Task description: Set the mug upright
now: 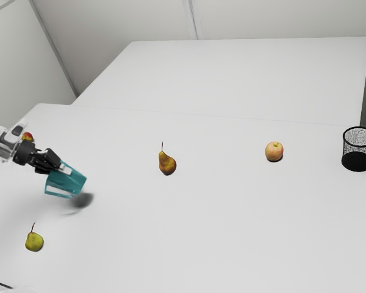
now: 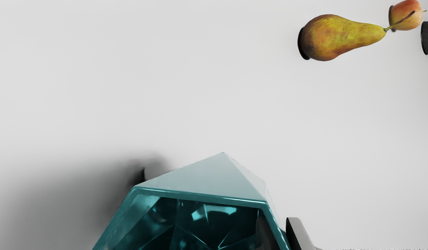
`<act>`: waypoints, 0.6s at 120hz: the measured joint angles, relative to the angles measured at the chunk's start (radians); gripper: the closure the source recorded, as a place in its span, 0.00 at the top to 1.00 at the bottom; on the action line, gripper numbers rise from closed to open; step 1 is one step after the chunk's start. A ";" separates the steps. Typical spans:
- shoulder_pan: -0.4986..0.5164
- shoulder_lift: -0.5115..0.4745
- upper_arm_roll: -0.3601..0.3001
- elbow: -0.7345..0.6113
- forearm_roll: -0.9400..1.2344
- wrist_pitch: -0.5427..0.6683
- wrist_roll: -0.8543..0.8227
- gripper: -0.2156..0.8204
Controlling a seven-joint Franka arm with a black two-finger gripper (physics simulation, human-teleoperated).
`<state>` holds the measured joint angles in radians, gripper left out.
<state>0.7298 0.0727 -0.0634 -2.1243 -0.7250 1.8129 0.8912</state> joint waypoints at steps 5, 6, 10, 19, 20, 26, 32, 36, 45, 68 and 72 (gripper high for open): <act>-0.021 -0.024 0.001 0.000 0.007 0.001 0.000 0.05; -0.026 -0.029 0.001 0.000 0.009 0.001 0.000 0.05; -0.044 -0.051 0.002 0.000 0.018 0.002 -0.003 0.05; -0.092 -0.094 0.005 0.002 0.057 0.005 -0.017 0.04; -0.098 -0.099 0.006 0.002 0.062 0.005 -0.019 0.04; -0.133 -0.123 0.007 0.003 0.096 0.007 -0.035 0.04; -0.178 -0.144 0.007 0.006 0.138 0.009 -0.056 0.04; -0.212 -0.154 0.007 0.008 0.164 0.010 -0.072 0.04; -0.283 -0.171 0.007 0.011 0.226 0.012 -0.111 0.04; -0.410 -0.193 0.007 0.012 0.364 0.055 -0.226 0.04; -0.432 -0.199 0.006 0.012 0.392 0.061 -0.250 0.04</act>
<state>0.2981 -0.1263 -0.0569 -2.1127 -0.3327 1.8743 0.6409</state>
